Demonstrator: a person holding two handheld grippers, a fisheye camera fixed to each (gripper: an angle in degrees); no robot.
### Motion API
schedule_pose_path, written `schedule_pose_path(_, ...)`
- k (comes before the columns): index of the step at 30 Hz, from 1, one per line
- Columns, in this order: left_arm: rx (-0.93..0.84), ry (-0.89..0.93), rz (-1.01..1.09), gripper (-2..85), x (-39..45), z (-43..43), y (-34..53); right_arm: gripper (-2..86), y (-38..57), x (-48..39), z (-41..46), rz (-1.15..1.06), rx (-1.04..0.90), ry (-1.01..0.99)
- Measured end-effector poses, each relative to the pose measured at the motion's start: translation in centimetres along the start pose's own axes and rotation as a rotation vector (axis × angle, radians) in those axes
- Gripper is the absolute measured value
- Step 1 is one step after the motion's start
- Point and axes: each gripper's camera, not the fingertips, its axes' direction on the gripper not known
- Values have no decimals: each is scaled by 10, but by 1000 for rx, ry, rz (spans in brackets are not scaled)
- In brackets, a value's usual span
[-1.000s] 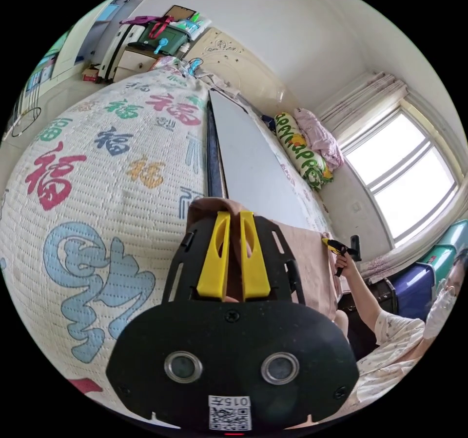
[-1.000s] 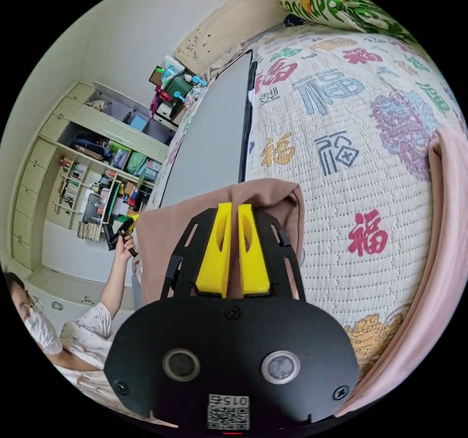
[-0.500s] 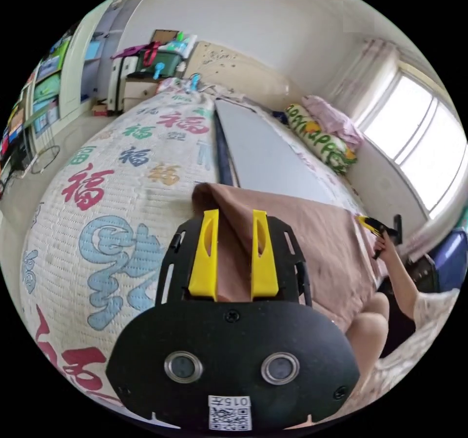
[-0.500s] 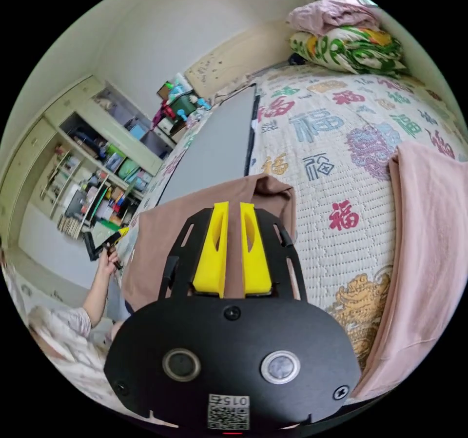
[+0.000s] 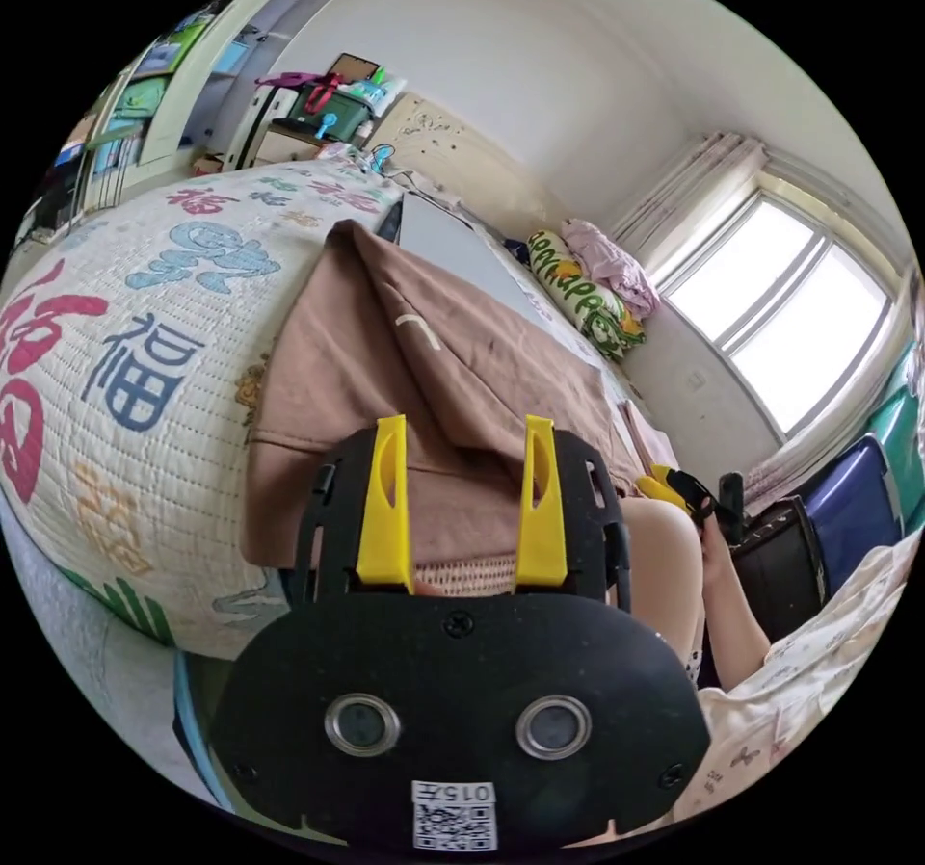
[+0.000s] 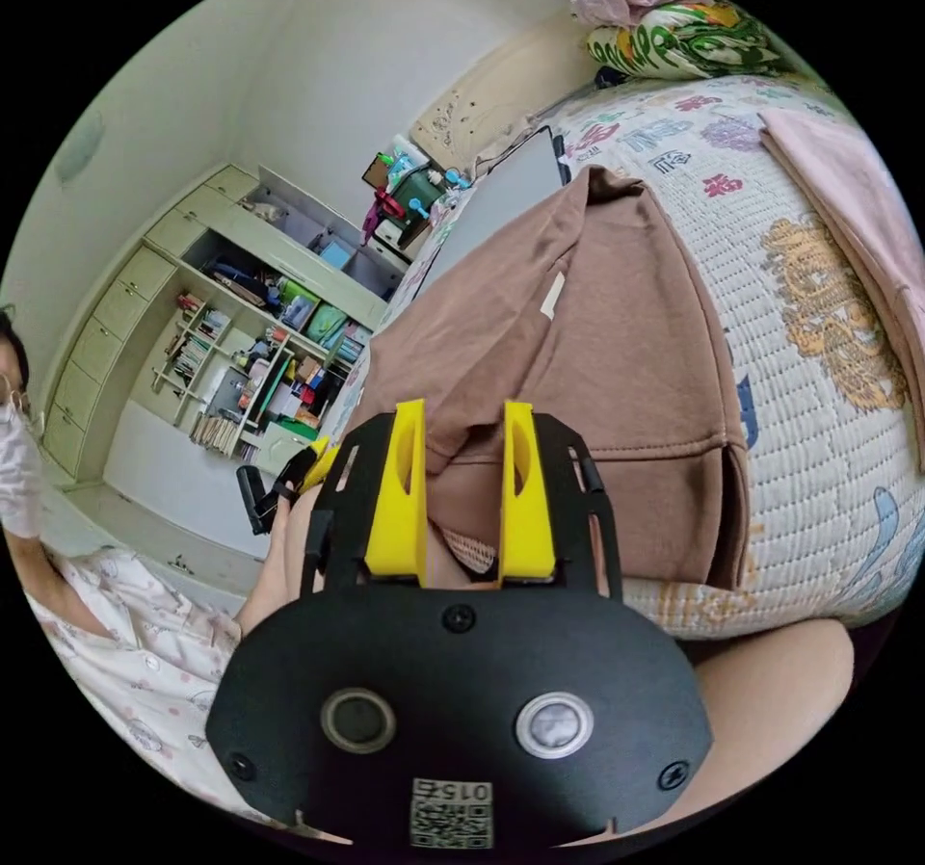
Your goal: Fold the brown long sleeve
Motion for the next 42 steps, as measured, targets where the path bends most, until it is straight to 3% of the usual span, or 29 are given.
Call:
schedule_pose_path(5, -98, 48, 12, 122, 12, 21, -26, 96, 14, 14, 22, 50, 3, 71)
schedule_pose_path(9, -161, 78, 25, 22, 23, 20, -40, 28, 18, 31, 22, 80, -21, 54)
schedule_pose_path(12, -129, 102, 22, 5, 24, -2, -52, 12, 25, 35, 6, 52, -17, 72)
schedule_pose_path(18, -137, 46, 93, -2, 38, -27, -69, 3, 60, 49, 8, -9, -55, 152)
schedule_pose_path(24, -146, 81, 37, -3, 36, -37, -85, 1, 93, 81, 22, 46, -35, 147)
schedule_pose_path(28, -177, 35, 142, -3, 68, -52, -108, 0, 112, 78, 23, 5, -25, 184)
schedule_pose_path(42, -264, -108, 231, 5, 102, -31, -167, 0, 177, 87, 80, -101, -17, 278)
